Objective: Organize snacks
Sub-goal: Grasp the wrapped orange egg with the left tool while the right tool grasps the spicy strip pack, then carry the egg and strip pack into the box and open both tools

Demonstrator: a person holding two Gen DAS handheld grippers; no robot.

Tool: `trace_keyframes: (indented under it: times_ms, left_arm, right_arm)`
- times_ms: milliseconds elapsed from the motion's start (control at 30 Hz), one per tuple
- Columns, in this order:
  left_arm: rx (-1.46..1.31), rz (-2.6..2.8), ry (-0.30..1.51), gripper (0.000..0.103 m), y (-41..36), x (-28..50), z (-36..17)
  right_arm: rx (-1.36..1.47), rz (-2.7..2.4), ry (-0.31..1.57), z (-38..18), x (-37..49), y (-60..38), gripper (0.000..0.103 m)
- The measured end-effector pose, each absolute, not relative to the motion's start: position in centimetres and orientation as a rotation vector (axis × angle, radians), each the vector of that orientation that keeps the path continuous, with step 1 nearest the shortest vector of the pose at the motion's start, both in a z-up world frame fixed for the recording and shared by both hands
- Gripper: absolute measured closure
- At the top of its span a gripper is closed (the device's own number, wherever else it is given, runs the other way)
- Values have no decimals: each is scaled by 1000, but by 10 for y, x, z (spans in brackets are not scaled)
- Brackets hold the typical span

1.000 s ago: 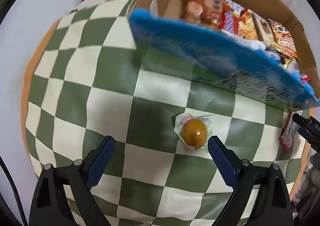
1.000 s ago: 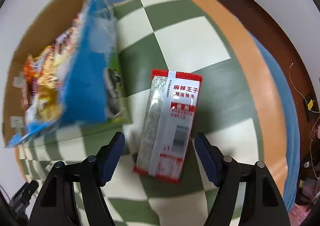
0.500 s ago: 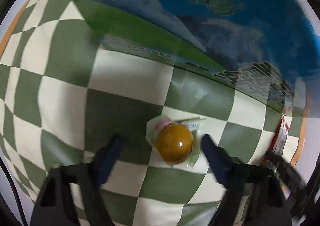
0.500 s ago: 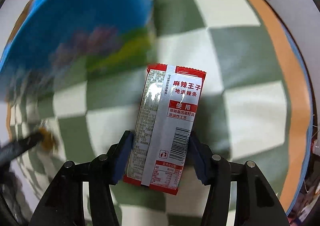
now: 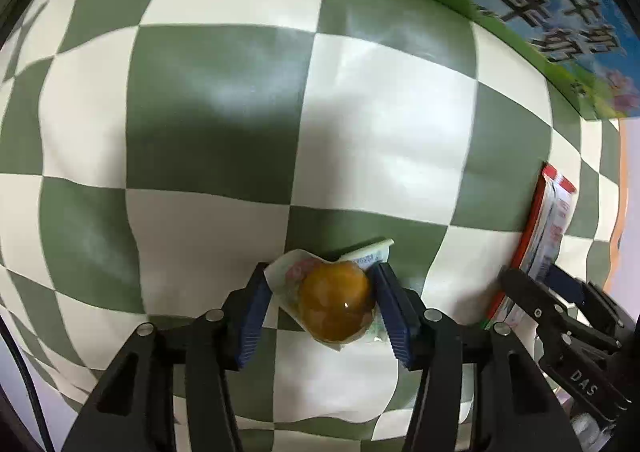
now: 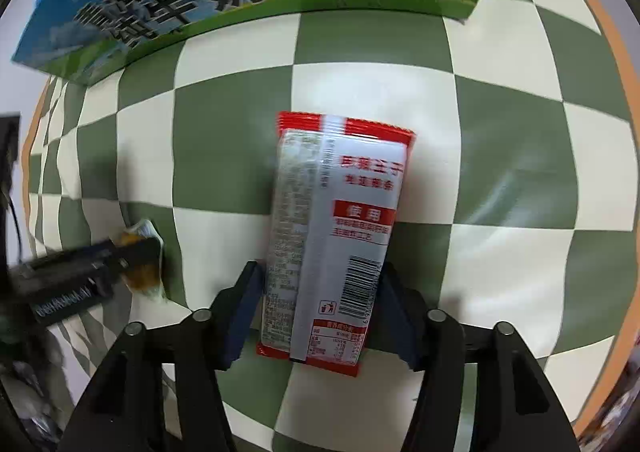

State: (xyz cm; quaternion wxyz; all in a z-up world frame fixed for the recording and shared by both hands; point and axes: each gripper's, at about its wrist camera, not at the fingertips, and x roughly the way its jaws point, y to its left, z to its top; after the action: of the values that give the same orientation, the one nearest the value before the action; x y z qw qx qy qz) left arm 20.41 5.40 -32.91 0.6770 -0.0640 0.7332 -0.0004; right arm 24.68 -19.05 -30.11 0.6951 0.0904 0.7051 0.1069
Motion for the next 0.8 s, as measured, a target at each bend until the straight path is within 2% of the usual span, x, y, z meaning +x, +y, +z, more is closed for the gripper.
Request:
trace_keyframes:
  times_ms: [133, 267, 467, 800]
  left_arm:
    - [-125, -3, 1653, 53, 50, 202, -333]
    - [-90, -1, 1640, 54, 45, 200, -333]
    - [-93, -20, 1629, 55, 39, 192, -326]
    - [-173, -98, 1562, 55, 56, 194, -274]
  right_arm:
    - [237, 218, 1580, -306, 250, -189, 35]
    - [247, 202, 1583, -314, 255, -200, 35]
    - [177, 198, 1545, -313, 246, -206, 50]
    - [253, 278, 1467, -263, 224, -223, 53]
